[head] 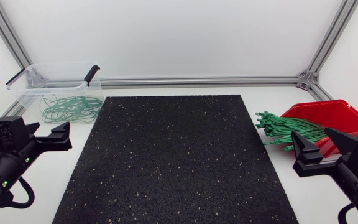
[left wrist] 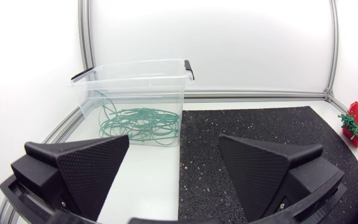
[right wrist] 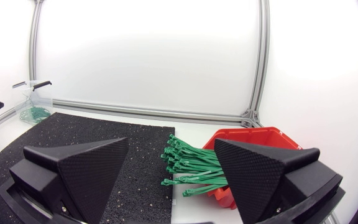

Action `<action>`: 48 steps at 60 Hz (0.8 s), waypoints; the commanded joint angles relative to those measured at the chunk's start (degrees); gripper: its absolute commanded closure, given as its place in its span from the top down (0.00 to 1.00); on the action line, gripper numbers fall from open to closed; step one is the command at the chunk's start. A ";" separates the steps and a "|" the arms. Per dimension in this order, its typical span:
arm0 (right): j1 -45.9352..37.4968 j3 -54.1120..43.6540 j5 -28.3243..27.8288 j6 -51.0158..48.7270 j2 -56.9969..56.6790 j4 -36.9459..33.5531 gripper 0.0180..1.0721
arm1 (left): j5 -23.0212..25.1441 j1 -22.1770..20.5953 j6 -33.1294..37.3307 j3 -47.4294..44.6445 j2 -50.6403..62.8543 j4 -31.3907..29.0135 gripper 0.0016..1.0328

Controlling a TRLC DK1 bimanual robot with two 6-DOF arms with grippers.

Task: Take a green cable tie from the red box, thread the tail through the head to close it, then place it in the transparent bin on the left.

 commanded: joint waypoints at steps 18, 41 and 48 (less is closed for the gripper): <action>-1.32 -9.54 0.56 3.46 -9.21 6.48 0.96 | 0.22 0.09 -2.57 -7.25 -9.20 2.91 0.97; -1.32 -9.54 0.56 3.46 -9.21 6.48 0.96 | 0.22 -0.44 -2.75 -12.52 -18.16 2.82 0.97; -1.32 -9.54 0.56 3.46 -9.21 6.48 0.96 | 0.24 -0.47 -2.81 -13.94 -21.29 2.27 0.97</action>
